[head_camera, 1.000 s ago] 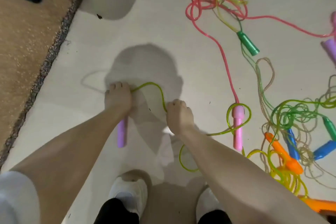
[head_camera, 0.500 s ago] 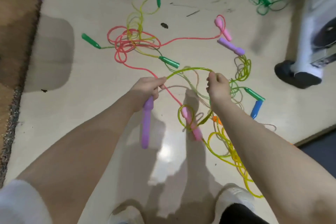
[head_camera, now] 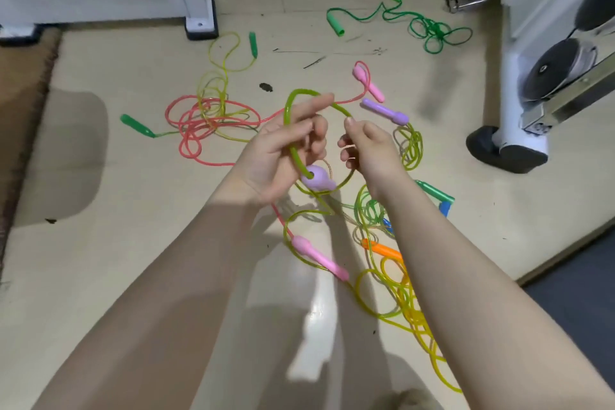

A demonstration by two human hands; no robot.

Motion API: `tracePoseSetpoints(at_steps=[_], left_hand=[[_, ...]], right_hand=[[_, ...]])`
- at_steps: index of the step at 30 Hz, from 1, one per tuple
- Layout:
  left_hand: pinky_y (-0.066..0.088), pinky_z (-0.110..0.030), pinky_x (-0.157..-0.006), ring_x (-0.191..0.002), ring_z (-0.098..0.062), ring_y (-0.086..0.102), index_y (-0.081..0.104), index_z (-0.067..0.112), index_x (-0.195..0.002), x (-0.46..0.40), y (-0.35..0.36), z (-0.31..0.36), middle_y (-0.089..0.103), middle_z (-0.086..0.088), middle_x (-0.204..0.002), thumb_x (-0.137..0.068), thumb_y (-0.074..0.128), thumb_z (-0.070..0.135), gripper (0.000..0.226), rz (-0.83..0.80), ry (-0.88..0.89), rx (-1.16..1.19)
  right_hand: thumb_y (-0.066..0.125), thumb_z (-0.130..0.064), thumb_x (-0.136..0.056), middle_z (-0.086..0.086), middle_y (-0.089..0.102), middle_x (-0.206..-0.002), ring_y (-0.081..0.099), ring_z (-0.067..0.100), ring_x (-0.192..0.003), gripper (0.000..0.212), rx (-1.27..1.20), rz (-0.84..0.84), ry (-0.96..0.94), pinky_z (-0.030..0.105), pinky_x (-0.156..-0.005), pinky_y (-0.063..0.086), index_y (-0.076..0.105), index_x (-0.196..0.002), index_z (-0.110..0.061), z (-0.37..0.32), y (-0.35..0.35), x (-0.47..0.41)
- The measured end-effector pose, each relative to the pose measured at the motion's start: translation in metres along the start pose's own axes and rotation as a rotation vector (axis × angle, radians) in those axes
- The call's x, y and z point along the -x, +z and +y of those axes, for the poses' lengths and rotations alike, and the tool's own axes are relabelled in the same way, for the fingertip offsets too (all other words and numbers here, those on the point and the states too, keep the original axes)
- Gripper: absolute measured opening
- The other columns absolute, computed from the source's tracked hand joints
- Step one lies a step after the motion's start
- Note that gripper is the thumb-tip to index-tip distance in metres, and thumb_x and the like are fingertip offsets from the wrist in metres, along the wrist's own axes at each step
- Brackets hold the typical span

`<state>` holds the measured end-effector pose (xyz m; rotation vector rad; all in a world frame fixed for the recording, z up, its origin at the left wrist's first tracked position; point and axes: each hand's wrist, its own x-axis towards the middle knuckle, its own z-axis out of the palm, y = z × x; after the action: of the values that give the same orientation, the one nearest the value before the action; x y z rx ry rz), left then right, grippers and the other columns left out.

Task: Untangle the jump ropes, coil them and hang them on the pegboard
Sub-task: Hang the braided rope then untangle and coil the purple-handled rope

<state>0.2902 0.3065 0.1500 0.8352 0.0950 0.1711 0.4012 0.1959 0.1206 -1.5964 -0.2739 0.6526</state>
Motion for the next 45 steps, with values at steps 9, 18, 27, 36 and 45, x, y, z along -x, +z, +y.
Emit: tracePoseSetpoints(at_steps=[9,18,27,36,45], left_hand=[[0.054,-0.018,-0.06,-0.07,-0.012,0.069,0.033,0.027,-0.133,0.001,-0.016,-0.002,0.065,-0.012,-0.116,-0.086,0.017,-0.018,0.067,0.518,0.269,0.399],[0.054,-0.03,-0.086,-0.11,-0.022,0.061,-0.002,0.034,-0.147,0.009,0.001,-0.038,0.063,-0.008,-0.116,-0.088,0.023,-0.02,0.083,0.519,-0.071,-0.289],[0.051,-0.021,-0.063,-0.062,-0.011,0.065,0.051,0.017,-0.124,0.022,0.037,-0.062,0.069,-0.003,-0.09,-0.096,0.036,-0.004,0.038,0.216,-0.248,-0.585],[0.014,-0.02,-0.039,-0.035,-0.007,0.018,0.062,0.015,-0.1,0.013,0.056,-0.076,0.033,0.007,-0.046,-0.097,0.025,0.043,0.047,0.103,-0.255,-0.637],[0.02,-0.008,-0.029,-0.027,0.001,0.036,0.043,0.031,-0.128,0.014,0.066,-0.046,0.071,0.004,-0.085,-0.077,0.057,0.034,0.054,-0.048,-0.171,-0.161]], right_hand=[[0.063,-0.016,-0.087,0.006,0.038,-0.057,0.04,0.007,-0.048,0.037,0.499,-0.196,0.205,0.015,-0.049,0.035,0.039,-0.06,-0.01,0.07,-0.115,0.024],[0.052,-0.03,-0.094,-0.015,0.061,-0.074,0.053,-0.001,-0.067,0.015,0.872,-0.742,0.134,0.012,-0.068,0.041,0.067,-0.096,-0.028,0.018,-0.093,0.027],[0.059,-0.018,-0.09,-0.009,0.073,-0.08,0.063,-0.002,-0.084,0.023,0.744,-0.891,0.011,0.021,-0.09,0.043,0.073,-0.095,-0.001,-0.056,-0.068,0.041],[0.059,-0.021,-0.09,-0.008,0.046,-0.053,0.042,-0.004,-0.048,0.027,0.243,-0.188,-0.293,0.011,-0.052,0.028,0.059,-0.064,-0.015,-0.062,-0.104,0.03],[0.057,-0.032,-0.091,-0.012,0.048,-0.051,0.038,0.003,-0.049,0.029,0.428,-0.151,-0.111,0.024,-0.054,0.031,0.063,-0.066,-0.018,0.008,-0.075,0.027]])
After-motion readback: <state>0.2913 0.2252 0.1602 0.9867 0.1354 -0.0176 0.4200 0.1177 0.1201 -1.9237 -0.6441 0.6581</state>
